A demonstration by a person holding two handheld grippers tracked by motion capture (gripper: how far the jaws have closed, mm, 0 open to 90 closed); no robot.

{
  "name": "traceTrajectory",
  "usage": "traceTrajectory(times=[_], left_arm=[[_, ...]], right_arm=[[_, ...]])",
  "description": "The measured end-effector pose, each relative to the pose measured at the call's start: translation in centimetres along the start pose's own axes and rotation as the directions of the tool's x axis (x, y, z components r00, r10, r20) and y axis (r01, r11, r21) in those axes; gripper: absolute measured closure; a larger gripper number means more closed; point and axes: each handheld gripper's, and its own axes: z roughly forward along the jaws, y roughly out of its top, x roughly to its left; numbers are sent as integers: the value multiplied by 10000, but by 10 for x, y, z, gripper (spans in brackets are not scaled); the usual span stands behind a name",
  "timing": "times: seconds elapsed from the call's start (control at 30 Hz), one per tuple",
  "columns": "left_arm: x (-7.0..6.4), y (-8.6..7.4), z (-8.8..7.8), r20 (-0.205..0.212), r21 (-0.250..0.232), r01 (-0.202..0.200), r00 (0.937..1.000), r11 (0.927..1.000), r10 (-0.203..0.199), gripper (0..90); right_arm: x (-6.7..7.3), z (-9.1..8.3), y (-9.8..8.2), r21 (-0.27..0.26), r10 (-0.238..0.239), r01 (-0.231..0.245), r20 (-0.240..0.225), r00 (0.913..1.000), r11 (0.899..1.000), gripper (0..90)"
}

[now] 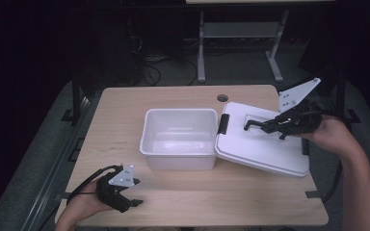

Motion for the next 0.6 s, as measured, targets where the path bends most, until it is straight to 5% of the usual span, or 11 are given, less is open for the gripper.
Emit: traceTrajectory(times=[0.6], left_arm=[[-1,0,-2,-8,-29,-91,10000,10000,91,335]], right_arm=[[0,10,37,75,-602,604,-216,9980,9981,836]])
